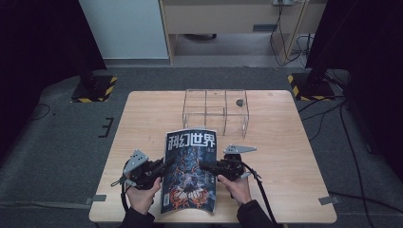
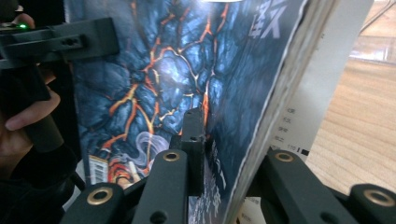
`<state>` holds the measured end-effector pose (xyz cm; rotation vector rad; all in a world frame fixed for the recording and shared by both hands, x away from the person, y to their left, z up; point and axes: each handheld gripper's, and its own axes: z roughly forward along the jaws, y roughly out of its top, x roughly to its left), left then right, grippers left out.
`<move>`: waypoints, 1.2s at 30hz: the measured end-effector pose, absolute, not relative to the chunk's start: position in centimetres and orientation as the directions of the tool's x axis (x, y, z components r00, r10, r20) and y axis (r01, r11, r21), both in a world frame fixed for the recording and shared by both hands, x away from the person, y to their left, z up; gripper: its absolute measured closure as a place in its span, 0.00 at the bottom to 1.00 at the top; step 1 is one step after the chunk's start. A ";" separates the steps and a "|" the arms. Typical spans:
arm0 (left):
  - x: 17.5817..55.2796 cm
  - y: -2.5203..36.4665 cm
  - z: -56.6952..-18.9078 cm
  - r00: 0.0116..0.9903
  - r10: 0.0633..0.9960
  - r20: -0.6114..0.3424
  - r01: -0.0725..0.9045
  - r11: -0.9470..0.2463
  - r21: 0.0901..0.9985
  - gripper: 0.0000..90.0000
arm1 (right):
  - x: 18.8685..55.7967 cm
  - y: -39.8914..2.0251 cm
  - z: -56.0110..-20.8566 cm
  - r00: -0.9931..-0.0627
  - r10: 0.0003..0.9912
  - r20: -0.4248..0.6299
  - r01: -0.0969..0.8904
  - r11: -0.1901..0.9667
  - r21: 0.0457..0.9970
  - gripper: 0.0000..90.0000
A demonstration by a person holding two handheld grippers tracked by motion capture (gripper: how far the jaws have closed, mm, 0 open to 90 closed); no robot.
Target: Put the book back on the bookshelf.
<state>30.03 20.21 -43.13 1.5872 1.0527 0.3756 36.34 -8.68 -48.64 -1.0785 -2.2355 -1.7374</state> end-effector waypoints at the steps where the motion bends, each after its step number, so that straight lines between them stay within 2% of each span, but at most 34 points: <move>1: 30.0 20.1 -42.9 0.553 0.782 -0.287 0.418 0.037 0.908 0.91 | 36.4 -8.7 -48.6 -0.743 0.458 0.488 0.583 0.084 0.808 0.84; 8: 29.5 19.5 -41.0 0.594 0.763 -0.255 0.372 0.020 0.928 0.91 | 36.7 -9.3 -48.3 -0.736 0.448 0.507 0.582 0.037 0.812 0.73; 15: 29.4 18.3 -39.0 0.625 0.745 -0.233 0.340 0.009 0.940 0.91 | 37.0 -10.3 -47.6 -0.737 0.458 0.498 0.559 -0.001 0.829 0.56; 16: 29.5 18.0 -38.6 0.629 0.742 -0.231 0.339 0.006 0.941 0.91 | 37.0 -10.7 -47.3 -0.731 0.476 0.489 0.551 -0.011 0.834 0.51; 23: 29.8 17.4 -37.3 0.631 0.747 -0.208 0.333 -0.019 0.943 0.92 | 37.5 -12.6 -46.8 -0.692 0.563 0.452 0.515 -0.053 0.855 0.44; 36: 31.6 17.8 -33.7 0.587 0.792 -0.165 0.293 -0.018 0.956 0.92 | 38.3 -16.1 -47.2 -0.602 0.710 0.366 0.512 -0.008 0.859 0.25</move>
